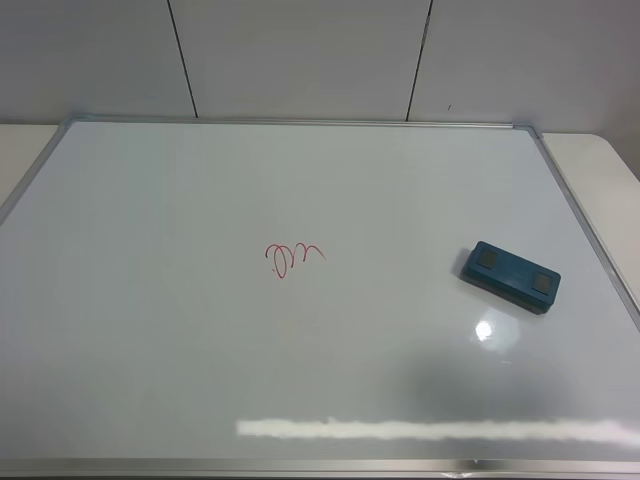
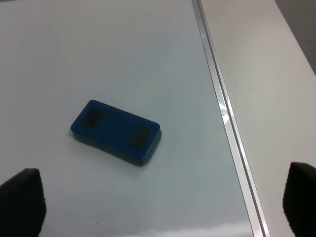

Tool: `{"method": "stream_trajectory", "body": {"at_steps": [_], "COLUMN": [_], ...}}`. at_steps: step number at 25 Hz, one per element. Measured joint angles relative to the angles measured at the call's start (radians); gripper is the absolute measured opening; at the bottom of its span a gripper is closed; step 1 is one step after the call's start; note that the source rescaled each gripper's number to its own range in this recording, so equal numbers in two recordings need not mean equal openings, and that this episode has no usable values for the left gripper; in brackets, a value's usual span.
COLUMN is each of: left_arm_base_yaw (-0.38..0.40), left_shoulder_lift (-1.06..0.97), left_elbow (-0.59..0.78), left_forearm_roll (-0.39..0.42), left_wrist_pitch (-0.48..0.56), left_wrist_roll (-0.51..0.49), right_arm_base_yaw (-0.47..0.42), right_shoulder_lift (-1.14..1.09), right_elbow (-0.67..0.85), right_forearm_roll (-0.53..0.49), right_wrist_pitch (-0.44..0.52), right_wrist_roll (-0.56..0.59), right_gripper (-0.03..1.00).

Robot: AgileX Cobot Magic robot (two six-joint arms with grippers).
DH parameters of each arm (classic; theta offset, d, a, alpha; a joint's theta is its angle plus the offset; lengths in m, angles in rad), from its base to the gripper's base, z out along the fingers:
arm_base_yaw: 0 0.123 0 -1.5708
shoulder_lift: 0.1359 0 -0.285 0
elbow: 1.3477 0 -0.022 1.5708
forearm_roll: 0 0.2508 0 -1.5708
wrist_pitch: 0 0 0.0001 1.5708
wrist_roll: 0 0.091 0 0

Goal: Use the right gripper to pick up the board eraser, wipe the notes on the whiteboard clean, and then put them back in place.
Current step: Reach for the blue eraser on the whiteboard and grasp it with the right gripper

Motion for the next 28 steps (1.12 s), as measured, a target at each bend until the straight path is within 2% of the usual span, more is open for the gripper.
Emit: {"method": "stream_trajectory", "body": {"at_steps": [19,23,28], "left_arm_base_yaw": [0.000,0.000,0.000], "left_shoulder_lift": [0.000,0.000,0.000], "left_elbow": [0.000,0.000,0.000], "left_forearm_roll": [0.000,0.000,0.000], "left_wrist_pitch": [0.000,0.000,0.000], "left_wrist_roll": [0.000,0.000,0.000], "right_arm_base_yaw": [0.000,0.000,0.000], "right_shoulder_lift": [0.003,0.071,0.213], "right_elbow": [-0.001,-0.056,-0.139], "right_forearm_roll": [-0.002,-0.017,-0.051], "right_wrist_pitch": [0.000,-0.016,-0.021], "right_wrist_roll": [0.001,0.001,0.001], "right_gripper": [0.90,0.84,0.82]}}
